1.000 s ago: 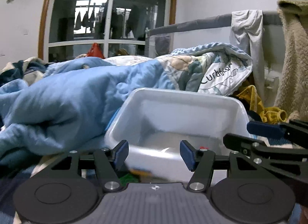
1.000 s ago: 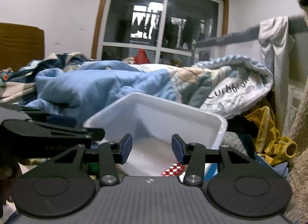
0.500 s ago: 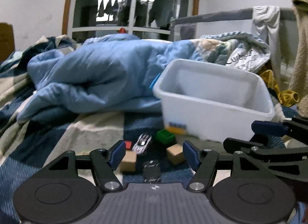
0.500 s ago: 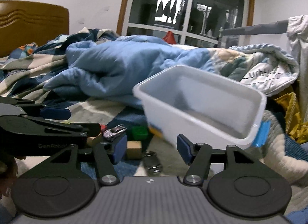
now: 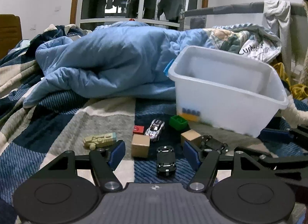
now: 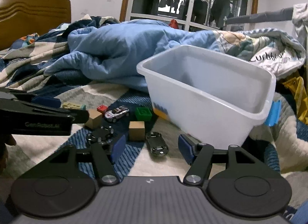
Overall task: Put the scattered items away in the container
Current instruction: 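Grasp a black toy car with the left tool while the right tool grasps another black car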
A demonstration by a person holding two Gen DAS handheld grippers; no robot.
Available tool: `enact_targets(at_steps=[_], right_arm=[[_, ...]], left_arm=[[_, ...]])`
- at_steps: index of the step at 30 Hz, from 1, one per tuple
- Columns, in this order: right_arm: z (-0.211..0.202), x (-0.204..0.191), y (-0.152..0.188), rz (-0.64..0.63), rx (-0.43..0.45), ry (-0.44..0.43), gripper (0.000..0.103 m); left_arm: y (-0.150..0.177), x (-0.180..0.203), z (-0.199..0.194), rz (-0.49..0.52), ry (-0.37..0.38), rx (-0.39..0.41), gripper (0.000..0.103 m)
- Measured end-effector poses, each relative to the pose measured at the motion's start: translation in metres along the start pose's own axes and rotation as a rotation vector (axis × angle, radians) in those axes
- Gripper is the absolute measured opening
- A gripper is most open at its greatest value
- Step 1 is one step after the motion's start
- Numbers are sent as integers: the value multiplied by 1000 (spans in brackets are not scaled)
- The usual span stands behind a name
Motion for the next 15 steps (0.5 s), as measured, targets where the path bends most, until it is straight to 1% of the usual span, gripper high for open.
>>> enact_targets(at_steps=[11, 15], right_arm=[[17, 13, 19, 35, -25, 11, 64], [34, 12, 20, 31, -37, -19, 64]], left_arm=[[17, -5, 6, 12, 6, -38, 70], [27, -9, 10, -6, 3, -64, 70]])
Point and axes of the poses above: each gripper's, at about its wrist camera, not at the fingertips, and z roughly the way its jaws point, x to its right, y to its underside, the point moved 10 cm from there along z, roughly the way its jaws point, and after that the axes turned 4 degrees about x, right-handed, at the moved point
